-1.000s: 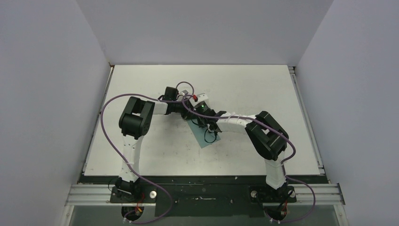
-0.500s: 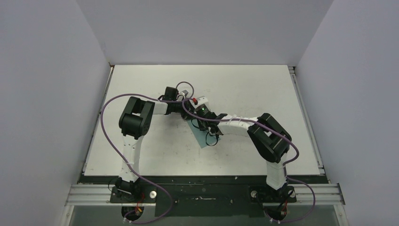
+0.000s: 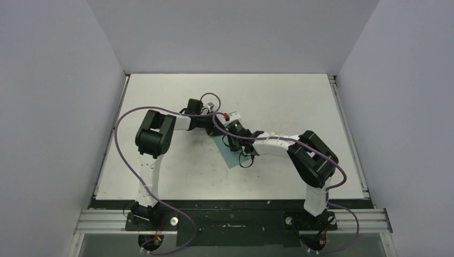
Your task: Place the letter into the envelope and seal it
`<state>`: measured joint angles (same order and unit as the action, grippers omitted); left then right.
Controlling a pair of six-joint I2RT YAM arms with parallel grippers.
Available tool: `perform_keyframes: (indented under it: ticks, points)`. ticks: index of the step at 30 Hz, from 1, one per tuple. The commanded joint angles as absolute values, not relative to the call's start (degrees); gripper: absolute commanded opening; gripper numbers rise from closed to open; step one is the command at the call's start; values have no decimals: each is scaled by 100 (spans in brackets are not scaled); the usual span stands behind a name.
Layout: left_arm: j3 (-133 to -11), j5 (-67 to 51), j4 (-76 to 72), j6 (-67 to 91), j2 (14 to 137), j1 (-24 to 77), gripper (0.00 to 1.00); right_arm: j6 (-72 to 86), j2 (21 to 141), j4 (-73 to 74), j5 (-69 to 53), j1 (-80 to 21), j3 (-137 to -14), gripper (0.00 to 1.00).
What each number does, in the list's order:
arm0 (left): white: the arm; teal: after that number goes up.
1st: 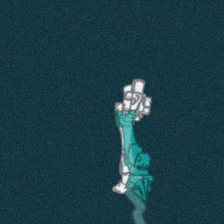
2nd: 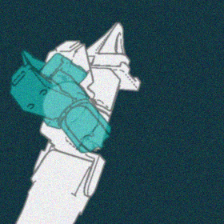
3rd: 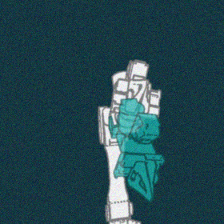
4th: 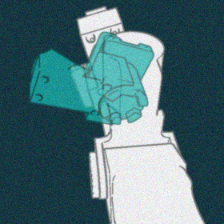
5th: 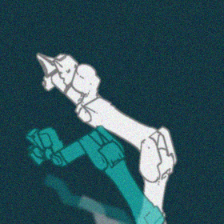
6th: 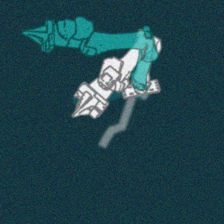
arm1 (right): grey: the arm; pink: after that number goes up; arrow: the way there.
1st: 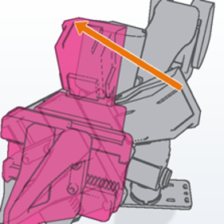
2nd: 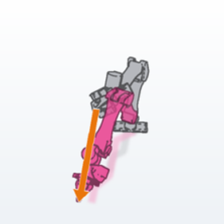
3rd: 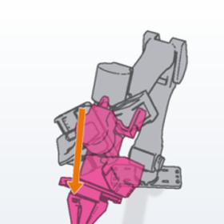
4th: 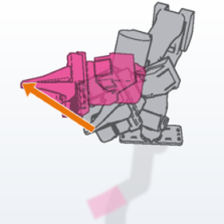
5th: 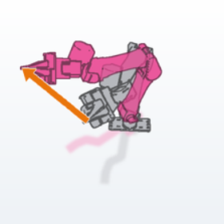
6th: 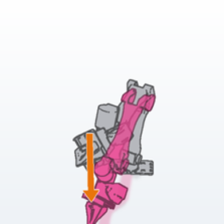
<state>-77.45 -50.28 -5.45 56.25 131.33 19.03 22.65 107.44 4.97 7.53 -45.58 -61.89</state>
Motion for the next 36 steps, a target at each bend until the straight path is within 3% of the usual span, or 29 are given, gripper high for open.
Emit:
perform_keyframes:
  ticks: [1,20,36]
  points:
    - [-7643,-4169,-9,5254,13412,1758,0,2557,10784,2074,340,-4347,-5677,12]
    - [-7785,-4118,327,5107,13406,1758,0,2572,9836,2804,479,-3989,-5871,12]
    - [-7739,-4140,359,5115,13395,1725,0,2747,11566,1548,208,-4194,-7811,16]
